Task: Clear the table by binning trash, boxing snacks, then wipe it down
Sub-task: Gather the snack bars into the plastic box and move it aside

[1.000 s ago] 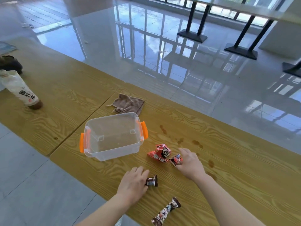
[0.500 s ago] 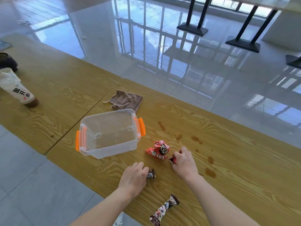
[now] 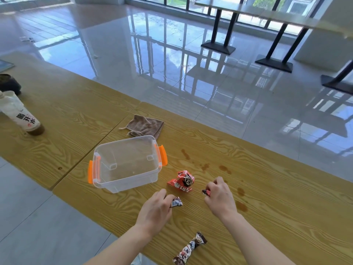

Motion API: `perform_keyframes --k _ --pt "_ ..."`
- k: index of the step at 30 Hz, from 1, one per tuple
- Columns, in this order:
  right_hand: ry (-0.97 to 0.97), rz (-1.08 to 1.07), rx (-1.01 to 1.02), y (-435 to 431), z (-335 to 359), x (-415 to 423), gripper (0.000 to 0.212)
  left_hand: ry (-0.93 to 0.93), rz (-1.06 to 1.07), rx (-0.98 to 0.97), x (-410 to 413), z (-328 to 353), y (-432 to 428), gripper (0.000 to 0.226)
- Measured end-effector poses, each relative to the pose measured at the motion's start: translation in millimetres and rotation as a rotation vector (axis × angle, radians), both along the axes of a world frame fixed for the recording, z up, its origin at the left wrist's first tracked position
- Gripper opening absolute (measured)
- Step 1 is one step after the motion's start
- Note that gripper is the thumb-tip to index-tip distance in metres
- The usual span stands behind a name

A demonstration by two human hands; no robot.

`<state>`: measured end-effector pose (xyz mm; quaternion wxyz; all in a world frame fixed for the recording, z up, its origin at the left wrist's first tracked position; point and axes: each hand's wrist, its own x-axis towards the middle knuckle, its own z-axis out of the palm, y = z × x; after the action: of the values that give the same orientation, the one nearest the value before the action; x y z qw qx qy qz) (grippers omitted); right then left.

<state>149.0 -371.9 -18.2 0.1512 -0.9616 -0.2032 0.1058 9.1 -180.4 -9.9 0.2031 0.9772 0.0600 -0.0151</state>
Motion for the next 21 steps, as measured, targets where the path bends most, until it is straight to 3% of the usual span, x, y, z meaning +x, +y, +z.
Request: perform_keyframes --k 11,21 --pt "-0.121 0.043 0.091 25 42 6 0.009 -0.234 -0.011 0.001 11 54 17 0.033" --pt "-0.2 0.121 0.179 70 80 11 0.016 -0.376 0.13 -0.052 9 93 55 0.031"
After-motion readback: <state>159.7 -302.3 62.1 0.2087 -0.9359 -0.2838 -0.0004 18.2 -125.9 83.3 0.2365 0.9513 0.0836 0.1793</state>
